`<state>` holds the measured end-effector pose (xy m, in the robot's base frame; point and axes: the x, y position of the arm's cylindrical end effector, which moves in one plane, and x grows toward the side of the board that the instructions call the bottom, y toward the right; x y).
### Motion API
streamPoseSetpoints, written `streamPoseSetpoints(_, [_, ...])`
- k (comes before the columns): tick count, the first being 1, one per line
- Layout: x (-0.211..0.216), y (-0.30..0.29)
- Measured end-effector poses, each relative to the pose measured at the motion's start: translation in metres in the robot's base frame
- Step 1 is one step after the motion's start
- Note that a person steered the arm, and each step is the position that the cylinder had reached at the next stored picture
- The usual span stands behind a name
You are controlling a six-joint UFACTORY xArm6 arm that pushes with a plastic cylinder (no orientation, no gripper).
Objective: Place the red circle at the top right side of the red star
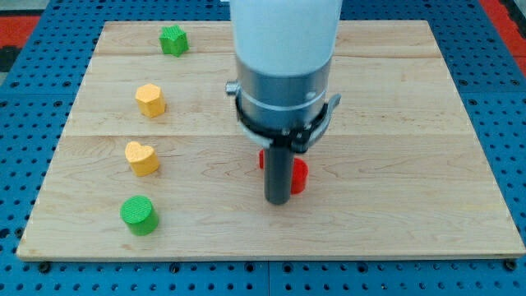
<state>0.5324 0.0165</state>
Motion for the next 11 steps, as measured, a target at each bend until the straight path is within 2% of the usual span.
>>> streamPoseSetpoints(1, [-0.031, 0.009])
streamPoseSetpoints(2, [-0.034, 0.020])
streamPoseSetpoints(3, [-0.019, 0.026])
streamPoseSetpoints(5, [-0.019, 0.097])
streamPoseSetpoints(6, [-0.046, 0.104])
streamPoseSetpoints(7, [-0.084, 0.086])
streamPoseSetpoints(8, [-0.083, 0.075])
streamPoseSetpoints(9, [-0.033, 0.100])
streamPoseSetpoints(11, [-0.081, 0.086])
